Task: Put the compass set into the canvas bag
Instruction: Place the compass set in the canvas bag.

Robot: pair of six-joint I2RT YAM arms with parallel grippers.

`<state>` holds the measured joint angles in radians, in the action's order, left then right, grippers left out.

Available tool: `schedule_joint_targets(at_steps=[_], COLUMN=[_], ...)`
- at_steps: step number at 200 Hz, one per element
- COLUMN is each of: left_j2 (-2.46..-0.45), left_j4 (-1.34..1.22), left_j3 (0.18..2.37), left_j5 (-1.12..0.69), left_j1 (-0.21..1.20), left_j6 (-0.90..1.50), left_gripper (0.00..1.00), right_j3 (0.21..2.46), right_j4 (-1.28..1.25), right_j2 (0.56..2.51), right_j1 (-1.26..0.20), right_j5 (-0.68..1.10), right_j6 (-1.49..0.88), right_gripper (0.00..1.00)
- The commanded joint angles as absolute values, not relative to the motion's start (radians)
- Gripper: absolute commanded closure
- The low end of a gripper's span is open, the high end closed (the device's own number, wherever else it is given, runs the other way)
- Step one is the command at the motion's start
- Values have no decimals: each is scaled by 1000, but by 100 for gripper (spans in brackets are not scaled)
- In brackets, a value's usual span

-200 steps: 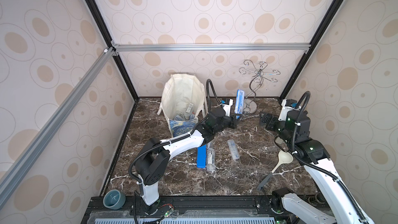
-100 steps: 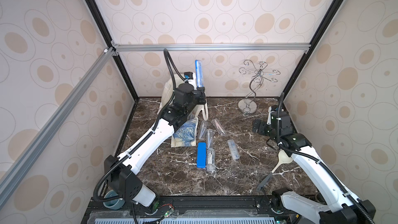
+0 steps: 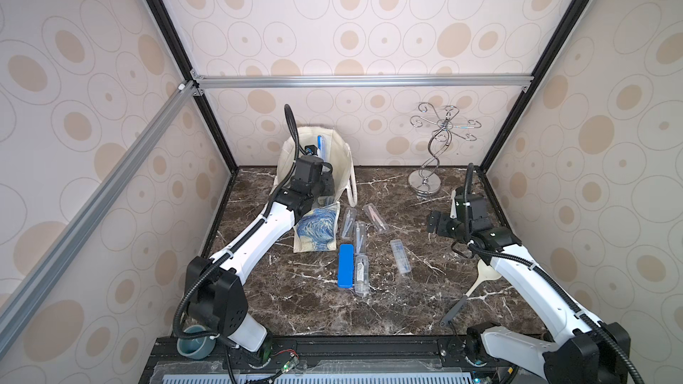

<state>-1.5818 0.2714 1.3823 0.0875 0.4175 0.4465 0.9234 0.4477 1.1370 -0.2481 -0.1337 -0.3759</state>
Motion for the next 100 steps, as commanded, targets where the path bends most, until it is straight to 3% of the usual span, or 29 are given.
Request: schedule_joint_targets(at_steps=[1, 100], left_j2=[-1615, -1739], left_j4=[289, 307], left_j3=[1387, 1314], left_j5=[58, 32], left_j1=[392, 368], left_j6=[418, 414], left_gripper=[86, 85], right_j3=[903, 869], right_j4=[435, 417], right_j2=[1146, 1189], right_j1=[-247, -247], right_j5=[-127, -101], right_j6=[-386, -402], right_gripper=[0, 0])
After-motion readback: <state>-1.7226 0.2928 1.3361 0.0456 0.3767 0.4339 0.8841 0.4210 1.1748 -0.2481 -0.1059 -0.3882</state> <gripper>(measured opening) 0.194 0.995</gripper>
